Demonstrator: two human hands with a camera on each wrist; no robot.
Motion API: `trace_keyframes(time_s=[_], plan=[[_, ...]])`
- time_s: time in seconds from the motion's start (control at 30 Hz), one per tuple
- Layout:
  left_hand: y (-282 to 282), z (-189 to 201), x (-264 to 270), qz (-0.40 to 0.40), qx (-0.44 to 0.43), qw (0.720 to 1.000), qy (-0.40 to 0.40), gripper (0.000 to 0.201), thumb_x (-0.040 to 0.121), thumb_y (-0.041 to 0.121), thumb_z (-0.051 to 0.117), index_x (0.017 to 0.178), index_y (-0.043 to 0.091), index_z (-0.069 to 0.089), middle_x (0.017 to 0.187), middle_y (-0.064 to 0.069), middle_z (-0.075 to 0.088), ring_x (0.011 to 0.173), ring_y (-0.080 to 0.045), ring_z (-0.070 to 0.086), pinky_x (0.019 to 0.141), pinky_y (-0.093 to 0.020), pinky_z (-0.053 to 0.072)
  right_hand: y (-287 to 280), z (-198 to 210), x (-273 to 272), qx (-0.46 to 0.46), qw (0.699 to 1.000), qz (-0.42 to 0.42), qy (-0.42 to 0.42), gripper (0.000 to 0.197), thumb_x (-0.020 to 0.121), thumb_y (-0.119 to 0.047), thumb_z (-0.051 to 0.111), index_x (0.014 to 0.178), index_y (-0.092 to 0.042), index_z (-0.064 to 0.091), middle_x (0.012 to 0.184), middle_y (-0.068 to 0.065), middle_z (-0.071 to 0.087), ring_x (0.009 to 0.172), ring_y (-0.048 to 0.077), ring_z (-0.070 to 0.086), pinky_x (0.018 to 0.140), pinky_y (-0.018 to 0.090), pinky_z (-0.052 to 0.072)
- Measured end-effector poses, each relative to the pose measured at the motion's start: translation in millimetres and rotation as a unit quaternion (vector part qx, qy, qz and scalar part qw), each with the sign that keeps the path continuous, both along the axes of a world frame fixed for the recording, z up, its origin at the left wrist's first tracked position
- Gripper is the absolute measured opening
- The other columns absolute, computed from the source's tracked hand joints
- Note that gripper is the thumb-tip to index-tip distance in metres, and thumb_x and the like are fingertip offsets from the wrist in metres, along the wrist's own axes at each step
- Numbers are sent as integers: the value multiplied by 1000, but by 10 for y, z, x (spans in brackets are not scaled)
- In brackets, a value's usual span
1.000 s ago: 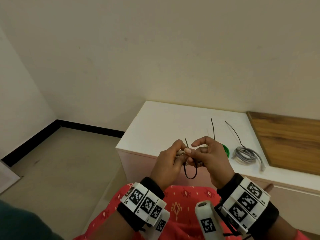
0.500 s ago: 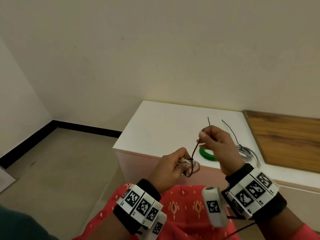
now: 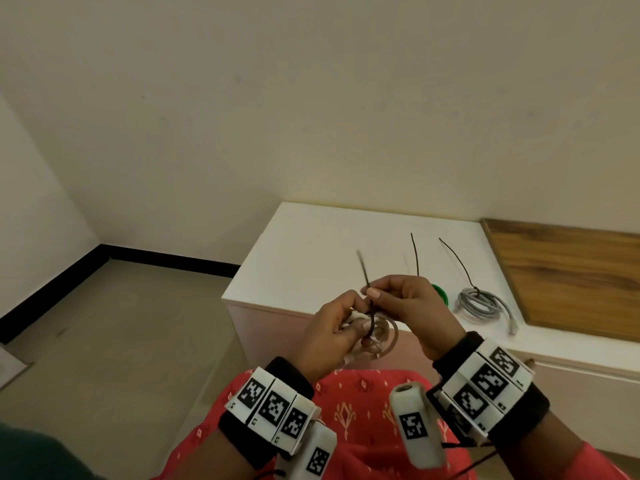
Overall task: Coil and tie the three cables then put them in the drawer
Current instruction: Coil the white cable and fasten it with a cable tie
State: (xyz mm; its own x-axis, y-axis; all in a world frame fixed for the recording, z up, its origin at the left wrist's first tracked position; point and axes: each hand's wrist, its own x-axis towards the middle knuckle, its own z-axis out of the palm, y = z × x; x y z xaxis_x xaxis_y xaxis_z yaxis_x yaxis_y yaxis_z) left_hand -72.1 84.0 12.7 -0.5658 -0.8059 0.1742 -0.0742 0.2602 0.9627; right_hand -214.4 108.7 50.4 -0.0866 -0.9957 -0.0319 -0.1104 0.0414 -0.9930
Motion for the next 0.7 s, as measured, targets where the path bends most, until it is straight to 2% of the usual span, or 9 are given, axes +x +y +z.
trace_keyframes(time_s=[0.1, 0.17, 0.3, 0.4, 0.47, 0.53, 0.63, 0.7], plan=[[25, -10, 1, -8, -3, 1000, -6, 11, 90, 5, 49, 85, 14, 50, 76, -8, 59, 62, -6, 57, 60, -16, 46, -12, -8, -20, 11, 1000, 6, 13, 15, 86, -4, 57, 72, -4, 62, 66, 10, 63, 59, 14, 59, 61, 22, 50], [40, 3, -17, -15, 13, 1000, 5, 15, 92, 4, 45, 89, 18, 50, 75, -6, 60, 59, -5, 58, 58, -16, 47, -17, -12, -20, 10, 1000, -17, 7, 19, 88, -3, 53, 70, -4, 58, 66, 8, 62, 55, 10, 58, 58, 21, 49], [56, 24, -71, -20, 9, 1000, 4, 7, 88, 23, 44, 87, 20, 50, 71, 6, 58, 64, -8, 55, 68, -27, 47, -42, -8, -39, 14, 995, -66, -74, 24, 92, 0, 44, 69, -4, 50, 72, 10, 64, 51, 7, 63, 48, 15, 49], [101, 5, -97, -12, -24, 999, -38, 9, 83, 31, 45, 84, 25, 51, 65, 12, 57, 66, -6, 53, 69, -30, 43, -45, -26, -79, 19, 991, -93, -97, 26, 93, 0, 42, 68, -5, 48, 66, 8, 61, 57, 13, 63, 53, 19, 51], [145, 13, -106, -10, -46, 997, -64, 17, 80, 40, 47, 88, 26, 53, 73, 12, 58, 70, -5, 55, 70, -27, 45, -45, -37, -86, 18, 988, -104, -112, 26, 93, 0, 42, 68, -5, 47, 64, 8, 59, 59, 16, 62, 58, 23, 52], [167, 32, -120, -9, -66, 994, -89, 28, 76, 46, 52, 93, 24, 56, 83, 9, 62, 76, -4, 57, 71, -23, 46, -44, -36, -80, 14, 986, -112, -125, 26, 94, 0, 41, 69, -6, 46, 63, 7, 56, 54, 13, 61, 55, 23, 52], [165, 76, -134, 9, -119, 983, -139, 30, 77, 35, 63, 100, 16, 60, 95, -1, 65, 85, -12, 59, 76, -29, 48, -39, -6, -60, 15, 975, -118, -186, 27, 94, 0, 38, 68, -6, 43, 63, 7, 50, 49, 13, 53, 49, 22, 49], [165, 82, -145, 29, -160, 972, -168, 30, 75, 35, 59, 95, 14, 61, 90, -4, 66, 81, -17, 60, 73, -36, 49, -39, 7, -47, 30, 953, -121, -275, 30, 95, 1, 34, 67, -7, 41, 63, 7, 45, 43, 10, 45, 42, 20, 43]])
